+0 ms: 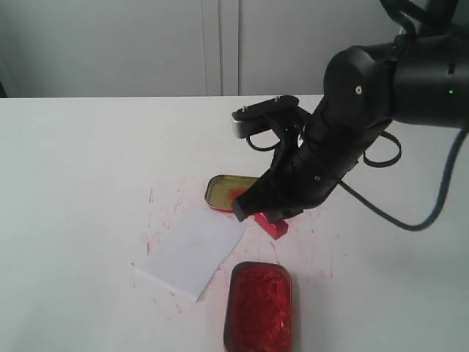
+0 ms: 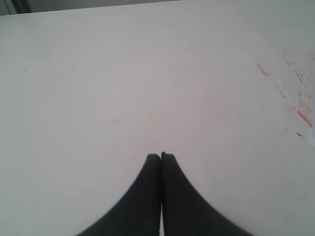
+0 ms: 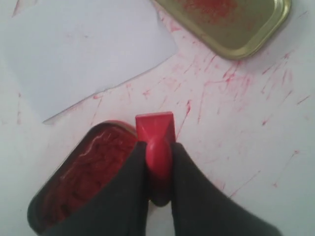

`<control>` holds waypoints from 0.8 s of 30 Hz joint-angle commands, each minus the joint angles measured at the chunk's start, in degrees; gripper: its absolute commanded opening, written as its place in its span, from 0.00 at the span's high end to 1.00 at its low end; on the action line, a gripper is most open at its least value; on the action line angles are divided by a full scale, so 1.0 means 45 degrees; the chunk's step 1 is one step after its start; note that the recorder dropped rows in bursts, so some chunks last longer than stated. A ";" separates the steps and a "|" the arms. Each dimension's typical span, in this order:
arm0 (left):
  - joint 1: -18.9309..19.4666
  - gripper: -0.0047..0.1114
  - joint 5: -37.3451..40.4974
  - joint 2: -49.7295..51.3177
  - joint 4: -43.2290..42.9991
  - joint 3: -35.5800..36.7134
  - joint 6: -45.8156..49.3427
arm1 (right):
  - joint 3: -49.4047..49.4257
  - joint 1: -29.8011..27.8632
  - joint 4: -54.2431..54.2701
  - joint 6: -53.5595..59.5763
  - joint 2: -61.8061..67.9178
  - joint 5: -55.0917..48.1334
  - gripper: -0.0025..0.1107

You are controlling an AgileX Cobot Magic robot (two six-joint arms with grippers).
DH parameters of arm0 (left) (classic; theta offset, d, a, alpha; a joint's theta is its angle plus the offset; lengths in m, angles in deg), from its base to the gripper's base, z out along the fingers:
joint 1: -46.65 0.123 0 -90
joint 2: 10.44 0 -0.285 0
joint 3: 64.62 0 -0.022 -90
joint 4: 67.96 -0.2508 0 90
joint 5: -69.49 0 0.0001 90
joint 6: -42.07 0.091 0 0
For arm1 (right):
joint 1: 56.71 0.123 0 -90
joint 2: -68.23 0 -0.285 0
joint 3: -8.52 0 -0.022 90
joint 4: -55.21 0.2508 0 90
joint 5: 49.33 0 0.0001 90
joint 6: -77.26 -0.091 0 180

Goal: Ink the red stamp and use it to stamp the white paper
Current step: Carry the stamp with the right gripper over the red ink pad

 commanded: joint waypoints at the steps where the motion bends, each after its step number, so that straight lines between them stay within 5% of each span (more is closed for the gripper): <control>1: 0.0016 0.96 -0.0040 -0.0056 -0.0004 0.0056 -0.0030 | 0.0926 0.0731 -0.0109 -0.0723 -0.0597 0.0532 0.98; 14: 0.0016 0.96 -0.0040 -0.0056 -0.0004 0.0056 -0.0030 | 0.2261 0.3327 -0.2913 -0.5496 -0.0683 0.1535 0.98; 24: 0.0016 0.96 -0.0040 -0.0056 -0.0004 0.0056 -0.0030 | 0.2752 0.3727 -0.3638 -0.7286 -0.0629 0.1845 0.98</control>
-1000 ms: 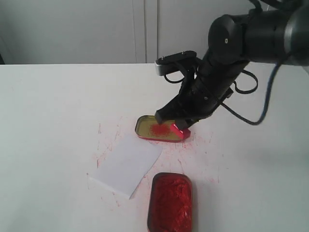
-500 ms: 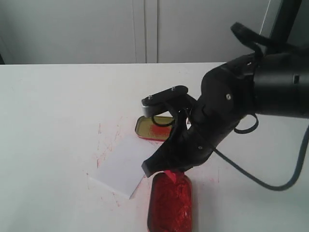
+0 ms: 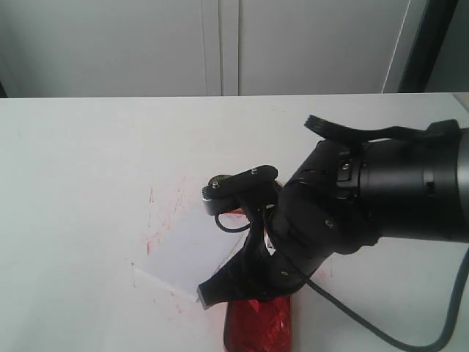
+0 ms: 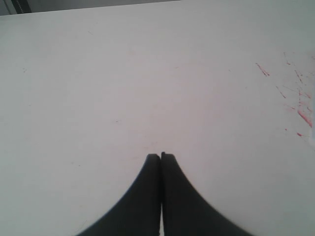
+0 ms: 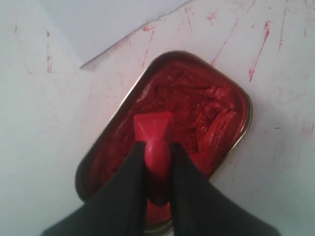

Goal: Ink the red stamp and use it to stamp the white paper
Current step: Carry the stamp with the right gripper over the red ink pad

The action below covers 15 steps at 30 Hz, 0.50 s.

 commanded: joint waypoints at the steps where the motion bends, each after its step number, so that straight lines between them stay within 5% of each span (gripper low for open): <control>1: 0.0016 0.96 -0.0040 -0.0056 -0.0004 0.0056 -0.0030 | 0.0090 0.0074 -0.0580 -0.0707 -0.0074 0.0243 0.98; 15: 0.0016 0.96 -0.0040 -0.0056 -0.0004 0.0056 -0.0030 | 0.0090 0.0074 -0.1574 -0.1733 -0.0074 0.0368 0.98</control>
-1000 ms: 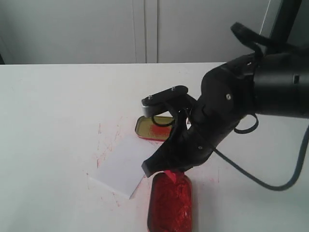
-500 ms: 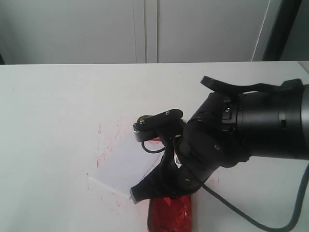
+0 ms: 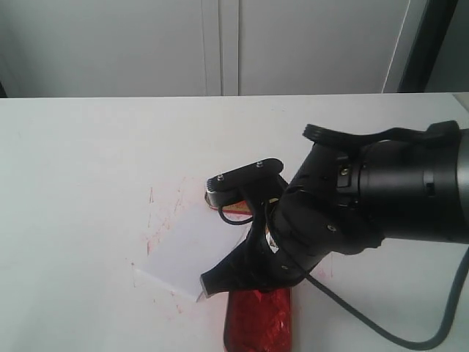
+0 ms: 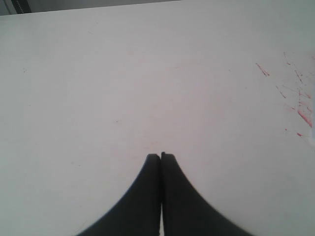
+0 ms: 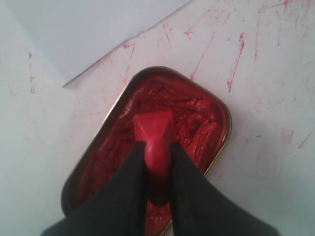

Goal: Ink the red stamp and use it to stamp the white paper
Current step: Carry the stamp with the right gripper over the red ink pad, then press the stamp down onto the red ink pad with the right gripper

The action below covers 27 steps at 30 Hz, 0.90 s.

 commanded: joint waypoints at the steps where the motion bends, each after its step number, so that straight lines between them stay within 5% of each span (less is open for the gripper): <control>1: 0.0016 0.96 -0.0040 -0.0056 -0.0004 0.0056 -0.0030 | 0.0060 0.0047 -0.0256 -0.0193 -0.0074 0.0127 0.98; 16: 0.0016 0.96 -0.0040 -0.0056 -0.0004 0.0056 -0.0030 | 0.0934 0.0047 -0.0095 -0.0715 0.2836 0.1105 0.98; 27: 0.0016 0.96 -0.0040 -0.0056 -0.0004 0.0056 -0.0030 | 0.0780 0.0047 -0.0043 -0.0736 0.1871 0.1341 0.98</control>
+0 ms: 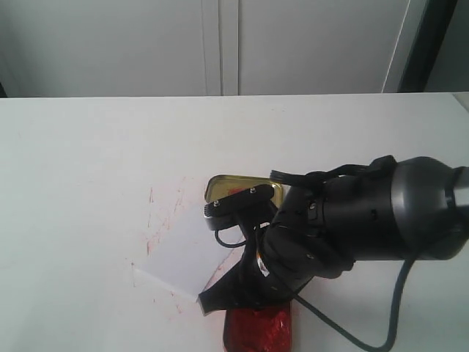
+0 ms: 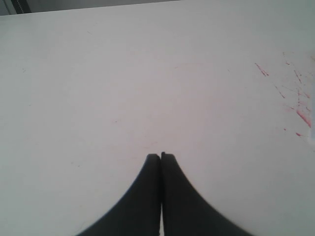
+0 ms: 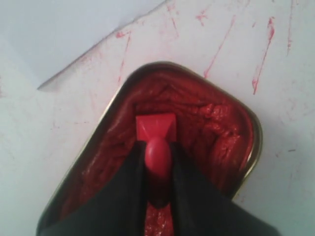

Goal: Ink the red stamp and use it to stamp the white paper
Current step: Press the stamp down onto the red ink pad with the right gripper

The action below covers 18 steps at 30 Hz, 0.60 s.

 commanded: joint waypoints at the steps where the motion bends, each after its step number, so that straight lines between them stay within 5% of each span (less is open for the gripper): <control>1: 0.0016 0.96 -0.0040 -0.0056 -0.0004 0.0056 -0.0030 | 0.0144 -0.0006 0.0277 -0.0073 -0.0111 -0.0184 0.98; 18: 0.0016 0.96 -0.0040 -0.0056 -0.0004 0.0056 -0.0030 | -0.0162 -0.0446 0.0145 -0.0417 -0.1753 -0.0290 0.98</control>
